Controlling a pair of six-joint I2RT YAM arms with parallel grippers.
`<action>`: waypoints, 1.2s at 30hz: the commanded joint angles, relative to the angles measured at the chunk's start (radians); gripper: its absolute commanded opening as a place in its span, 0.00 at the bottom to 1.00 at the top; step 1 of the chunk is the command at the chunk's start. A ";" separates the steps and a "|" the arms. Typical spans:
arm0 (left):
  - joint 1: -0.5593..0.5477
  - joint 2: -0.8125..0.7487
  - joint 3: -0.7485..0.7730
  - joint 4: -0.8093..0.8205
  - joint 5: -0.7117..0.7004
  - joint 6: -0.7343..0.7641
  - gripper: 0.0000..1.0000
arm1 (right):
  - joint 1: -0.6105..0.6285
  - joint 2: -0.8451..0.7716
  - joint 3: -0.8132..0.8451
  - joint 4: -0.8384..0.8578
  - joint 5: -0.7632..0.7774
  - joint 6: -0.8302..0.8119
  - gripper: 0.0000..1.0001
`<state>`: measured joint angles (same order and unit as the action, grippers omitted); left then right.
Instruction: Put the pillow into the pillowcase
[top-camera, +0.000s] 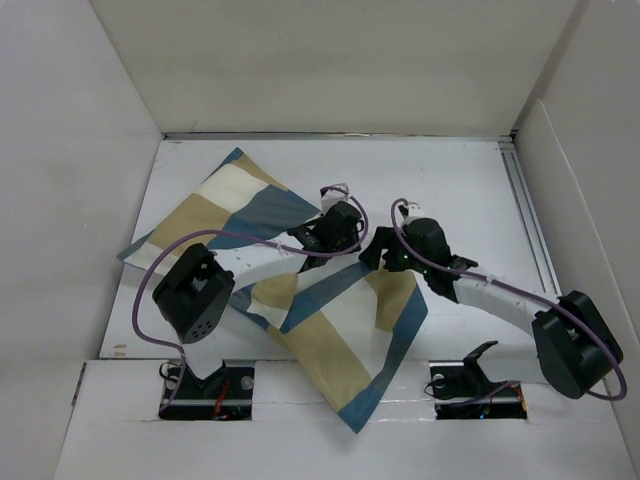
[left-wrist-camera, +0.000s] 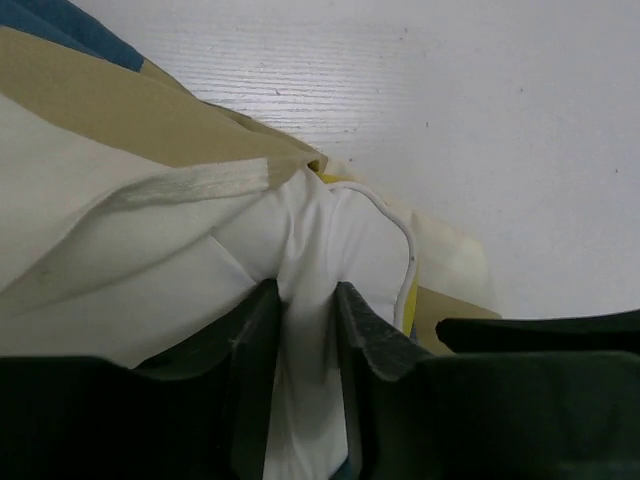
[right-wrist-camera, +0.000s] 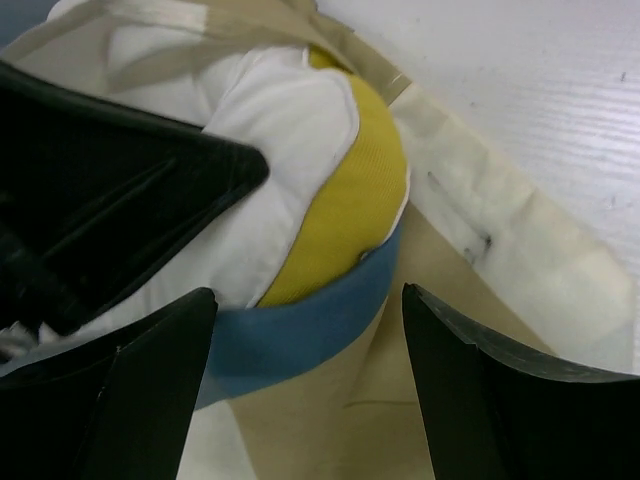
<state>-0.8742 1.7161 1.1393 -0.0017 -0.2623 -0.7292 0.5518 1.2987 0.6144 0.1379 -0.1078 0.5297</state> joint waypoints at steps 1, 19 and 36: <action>-0.011 0.027 -0.004 -0.029 0.035 -0.007 0.23 | 0.019 -0.053 -0.041 0.037 -0.047 0.033 0.81; -0.011 0.046 -0.061 -0.030 0.015 -0.042 0.00 | 0.074 0.009 -0.058 0.116 0.135 0.101 0.00; -0.051 0.230 -0.297 0.057 -0.021 -0.248 0.00 | 0.036 -0.380 0.234 -0.232 0.467 -0.046 0.00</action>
<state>-0.9428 1.8160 0.9493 0.4580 -0.1993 -0.9993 0.6243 1.0557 0.6876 -0.3012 0.2535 0.5301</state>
